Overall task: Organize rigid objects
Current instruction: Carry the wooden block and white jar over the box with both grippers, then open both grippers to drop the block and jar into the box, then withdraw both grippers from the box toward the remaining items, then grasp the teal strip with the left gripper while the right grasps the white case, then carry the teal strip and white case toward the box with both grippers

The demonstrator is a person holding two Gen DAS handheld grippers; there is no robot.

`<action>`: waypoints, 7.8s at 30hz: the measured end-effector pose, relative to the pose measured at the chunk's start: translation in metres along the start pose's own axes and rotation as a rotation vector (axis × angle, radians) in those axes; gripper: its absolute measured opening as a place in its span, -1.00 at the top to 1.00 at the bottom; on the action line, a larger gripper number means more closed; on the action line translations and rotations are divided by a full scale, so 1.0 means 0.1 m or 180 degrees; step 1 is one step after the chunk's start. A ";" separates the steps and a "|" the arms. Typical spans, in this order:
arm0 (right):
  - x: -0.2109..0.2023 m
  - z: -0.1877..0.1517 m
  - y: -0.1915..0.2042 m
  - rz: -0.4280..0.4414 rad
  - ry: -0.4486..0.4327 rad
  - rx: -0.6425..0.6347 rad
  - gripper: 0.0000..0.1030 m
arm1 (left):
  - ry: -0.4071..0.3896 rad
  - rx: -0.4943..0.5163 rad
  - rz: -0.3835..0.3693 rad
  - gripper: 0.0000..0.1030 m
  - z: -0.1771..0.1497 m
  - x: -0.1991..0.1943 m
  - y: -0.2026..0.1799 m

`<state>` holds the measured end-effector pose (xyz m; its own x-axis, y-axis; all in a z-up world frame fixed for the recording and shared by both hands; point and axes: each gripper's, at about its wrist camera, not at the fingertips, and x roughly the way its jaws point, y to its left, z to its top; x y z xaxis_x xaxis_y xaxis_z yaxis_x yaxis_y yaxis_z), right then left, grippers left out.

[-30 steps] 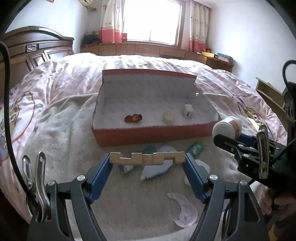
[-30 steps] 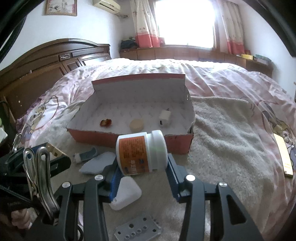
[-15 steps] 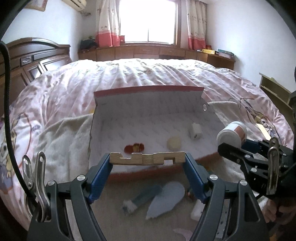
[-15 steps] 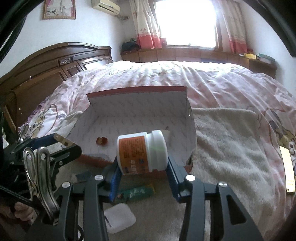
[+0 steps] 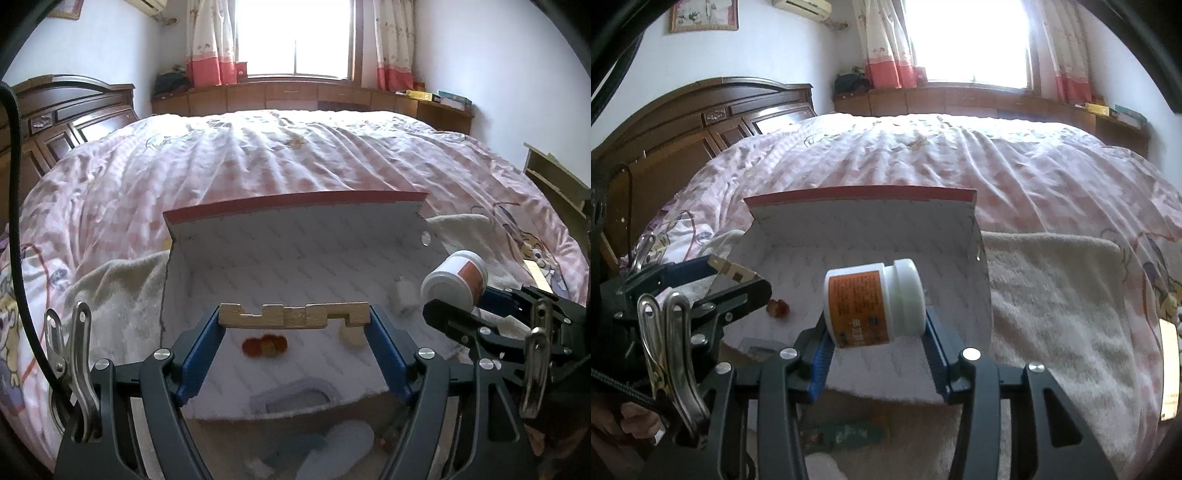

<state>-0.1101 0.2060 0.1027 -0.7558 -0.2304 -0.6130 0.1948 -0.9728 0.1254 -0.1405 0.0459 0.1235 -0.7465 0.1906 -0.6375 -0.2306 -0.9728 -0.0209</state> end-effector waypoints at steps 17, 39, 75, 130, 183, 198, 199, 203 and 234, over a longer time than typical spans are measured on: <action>0.63 0.26 -0.16 -0.0085 0.0336 -0.0018 0.08 | 0.0414 -0.0163 0.0200 -0.52 0.21 0.76 0.18; 0.80 0.28 -0.21 -0.0116 0.0386 0.0038 -0.26 | 0.0715 -0.0194 0.0316 -0.52 0.20 1.07 0.19; 0.31 0.19 -0.09 0.0055 0.0221 0.0100 -0.38 | 0.0551 -0.0192 0.0279 -0.55 0.12 0.51 0.15; -0.33 -1.21 0.29 0.0050 0.0508 -0.0120 -0.38 | 0.0963 -0.0622 0.0221 -0.55 -1.33 -0.33 0.40; -0.22 -1.49 0.25 0.0012 0.0180 -0.0156 -0.20 | 0.0518 -0.1585 -0.0131 -0.50 -1.04 0.09 0.31; -0.22 -1.49 0.25 0.0012 0.0179 -0.0159 -0.21 | 0.0532 -0.1397 0.0037 -0.50 -1.02 0.13 0.21; -0.22 -1.49 0.25 0.0011 0.0179 -0.0159 -0.21 | 0.0524 -0.1354 0.0059 -0.50 -1.02 0.11 0.19; -0.22 -1.49 0.25 0.0009 0.0179 -0.0161 -0.21 | 0.0514 -0.1210 0.0163 -0.50 -1.06 0.01 0.20; -0.36 -1.37 0.31 0.0031 0.0199 -0.0151 -0.14 | 0.0263 -0.0683 0.0080 -0.50 -1.21 -0.36 0.19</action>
<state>0.0089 0.1878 0.0215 -0.7134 -0.2364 -0.6597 0.2324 -0.9679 0.0956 -0.0428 0.0045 0.0529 -0.6946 0.1631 -0.7007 -0.0678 -0.9845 -0.1620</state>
